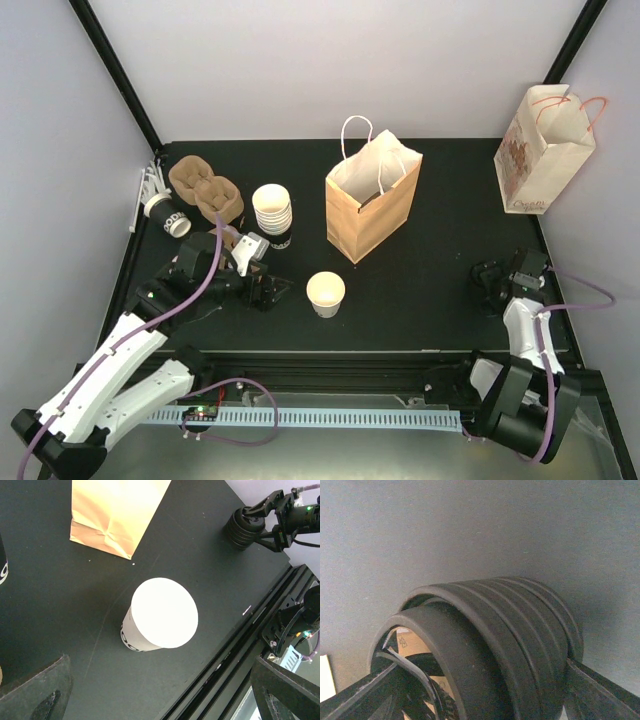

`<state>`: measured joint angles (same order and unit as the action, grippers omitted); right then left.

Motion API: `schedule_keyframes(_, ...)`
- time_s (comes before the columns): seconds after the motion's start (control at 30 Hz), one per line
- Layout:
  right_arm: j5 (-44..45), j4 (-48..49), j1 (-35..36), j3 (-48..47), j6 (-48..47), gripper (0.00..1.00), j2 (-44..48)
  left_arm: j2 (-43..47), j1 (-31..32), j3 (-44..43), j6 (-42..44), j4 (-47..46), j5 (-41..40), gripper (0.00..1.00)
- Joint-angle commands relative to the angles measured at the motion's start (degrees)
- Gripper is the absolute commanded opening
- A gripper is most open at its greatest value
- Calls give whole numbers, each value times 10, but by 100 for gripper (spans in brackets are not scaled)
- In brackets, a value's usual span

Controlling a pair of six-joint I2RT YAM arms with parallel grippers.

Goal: Pack the takeout coffee

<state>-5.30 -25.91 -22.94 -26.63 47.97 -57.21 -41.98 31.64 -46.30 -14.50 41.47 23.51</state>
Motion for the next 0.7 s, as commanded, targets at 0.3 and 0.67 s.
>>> schedule_keyframes(0.3,-159,159,-1,-17,5,82,-117,8,5,3,6,-13,-20,99)
schedule_keyframes(0.67,-70,-38,-1,-102,-54,100,-51,14,5,2,7,-12,-22,99)
